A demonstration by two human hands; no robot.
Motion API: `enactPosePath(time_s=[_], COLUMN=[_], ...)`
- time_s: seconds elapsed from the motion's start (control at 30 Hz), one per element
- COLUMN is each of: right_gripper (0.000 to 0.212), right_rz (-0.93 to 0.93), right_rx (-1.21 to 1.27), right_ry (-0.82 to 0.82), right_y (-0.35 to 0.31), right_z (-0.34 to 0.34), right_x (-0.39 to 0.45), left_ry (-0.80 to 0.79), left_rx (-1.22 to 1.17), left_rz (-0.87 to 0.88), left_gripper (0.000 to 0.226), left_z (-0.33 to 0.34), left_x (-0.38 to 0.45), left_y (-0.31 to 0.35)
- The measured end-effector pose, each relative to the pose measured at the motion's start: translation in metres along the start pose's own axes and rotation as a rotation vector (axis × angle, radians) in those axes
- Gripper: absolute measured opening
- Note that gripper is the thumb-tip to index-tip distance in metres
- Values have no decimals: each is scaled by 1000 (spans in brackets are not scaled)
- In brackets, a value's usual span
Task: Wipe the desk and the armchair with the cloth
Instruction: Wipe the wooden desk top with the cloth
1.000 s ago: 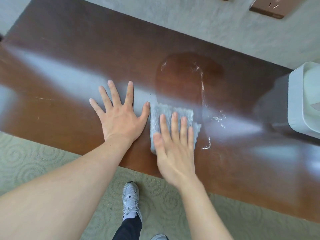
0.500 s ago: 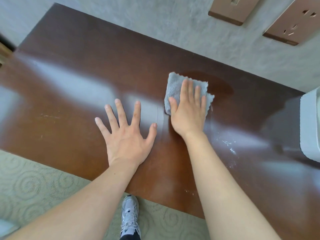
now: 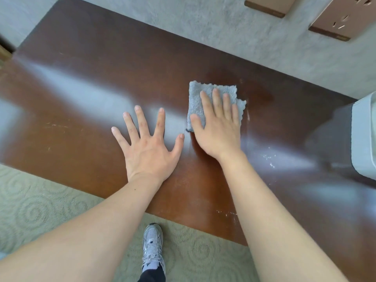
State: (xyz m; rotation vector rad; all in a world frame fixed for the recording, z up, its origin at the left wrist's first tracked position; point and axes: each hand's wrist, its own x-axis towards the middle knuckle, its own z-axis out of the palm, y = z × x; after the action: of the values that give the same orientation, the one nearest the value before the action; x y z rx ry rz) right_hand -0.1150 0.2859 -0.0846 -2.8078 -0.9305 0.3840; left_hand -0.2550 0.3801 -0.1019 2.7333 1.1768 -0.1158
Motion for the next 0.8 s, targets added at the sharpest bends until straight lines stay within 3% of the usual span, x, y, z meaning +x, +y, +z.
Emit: enactPosePath(time_s=[0.23, 0.43, 0.57, 0.67, 0.8], right_gripper=[62, 40, 38, 27, 40], right_rz=[-26, -35, 224, 388, 547], right_rx=[76, 320, 843, 1225, 1345], right_ry=[7, 147, 163, 297, 609], right_y=[3, -5, 1, 19, 67], right_z=[19, 31, 8, -13, -54], right_x=[-110, -169, -164, -159, -192], left_ry=[-6, -9, -9, -12, 52], left_rx=[-2, -12, -38, -132, -285], left_rz=[9, 22, 22, 3, 286], left_gripper=[82, 81, 85, 85, 77], left_z=[-2, -2, -1, -2, -19], left_x=[0, 0, 2, 5, -19], left_y=[0, 0, -3, -12, 8])
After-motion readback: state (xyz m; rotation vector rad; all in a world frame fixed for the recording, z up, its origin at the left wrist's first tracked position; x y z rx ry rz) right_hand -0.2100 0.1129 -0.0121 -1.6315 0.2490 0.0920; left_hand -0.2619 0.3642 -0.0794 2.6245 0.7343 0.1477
